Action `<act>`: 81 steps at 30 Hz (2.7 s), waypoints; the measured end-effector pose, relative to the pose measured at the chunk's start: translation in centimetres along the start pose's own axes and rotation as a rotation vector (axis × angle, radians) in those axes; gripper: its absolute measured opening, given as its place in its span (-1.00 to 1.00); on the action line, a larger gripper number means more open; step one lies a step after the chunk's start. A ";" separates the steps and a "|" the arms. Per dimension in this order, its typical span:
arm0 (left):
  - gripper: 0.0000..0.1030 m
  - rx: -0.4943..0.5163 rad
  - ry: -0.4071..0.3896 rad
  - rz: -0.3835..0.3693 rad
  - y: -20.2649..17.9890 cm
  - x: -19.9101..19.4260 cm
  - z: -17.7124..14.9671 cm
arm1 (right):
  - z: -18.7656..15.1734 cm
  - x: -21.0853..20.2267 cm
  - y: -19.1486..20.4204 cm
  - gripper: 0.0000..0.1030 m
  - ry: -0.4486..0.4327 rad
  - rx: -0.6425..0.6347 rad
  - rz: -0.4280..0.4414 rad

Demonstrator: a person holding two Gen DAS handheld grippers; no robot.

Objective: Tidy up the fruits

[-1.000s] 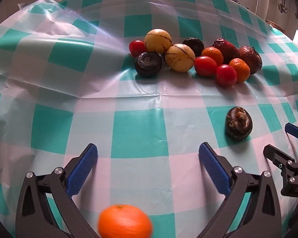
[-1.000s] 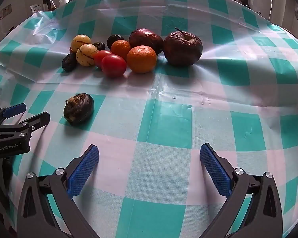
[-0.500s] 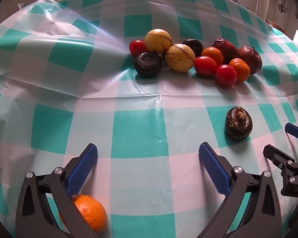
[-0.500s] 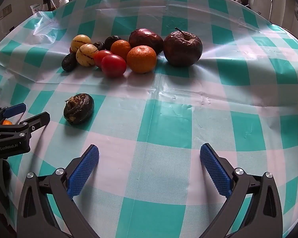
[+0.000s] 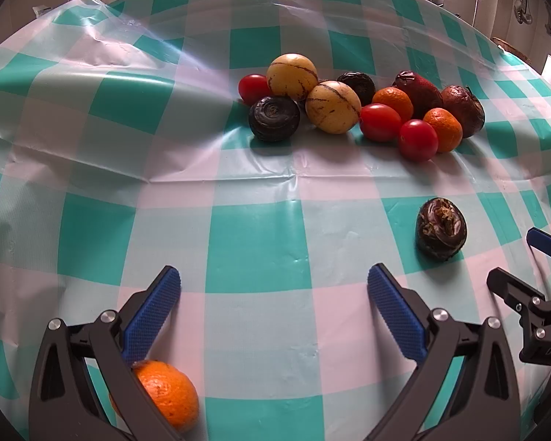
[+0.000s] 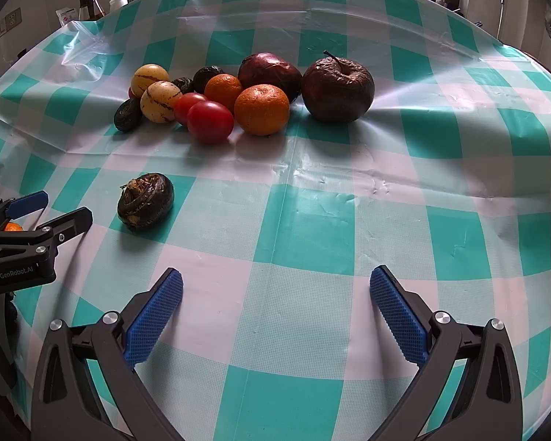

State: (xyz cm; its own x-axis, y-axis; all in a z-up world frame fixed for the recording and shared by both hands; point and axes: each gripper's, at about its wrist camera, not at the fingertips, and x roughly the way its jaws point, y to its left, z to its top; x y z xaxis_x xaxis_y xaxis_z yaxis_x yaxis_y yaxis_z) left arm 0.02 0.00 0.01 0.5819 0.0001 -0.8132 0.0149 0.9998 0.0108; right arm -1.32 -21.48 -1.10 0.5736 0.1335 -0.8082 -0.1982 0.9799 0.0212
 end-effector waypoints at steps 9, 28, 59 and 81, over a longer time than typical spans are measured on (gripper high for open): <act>0.97 0.000 0.000 0.000 0.0 0.0 0.0 | 0.0 0.0 0.0 0.92 0.000 0.000 0.000; 0.97 0.000 0.000 0.000 0.0 0.0 0.0 | 0.1 -0.1 -0.1 0.92 0.000 0.010 -0.006; 0.97 0.000 -0.001 0.000 0.0 0.0 0.0 | 0.2 0.1 0.0 0.92 0.000 0.010 -0.006; 0.97 -0.007 0.019 -0.037 1.1 -0.3 0.1 | 0.7 -0.4 2.5 0.90 -0.026 -0.074 0.012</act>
State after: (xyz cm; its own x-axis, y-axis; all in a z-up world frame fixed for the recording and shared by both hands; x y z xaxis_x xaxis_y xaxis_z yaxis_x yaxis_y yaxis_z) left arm -0.05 1.11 0.27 0.5654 -0.0363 -0.8240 0.0298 0.9993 -0.0235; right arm -1.51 -19.01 -0.32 0.5909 0.1499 -0.7927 -0.2630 0.9647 -0.0135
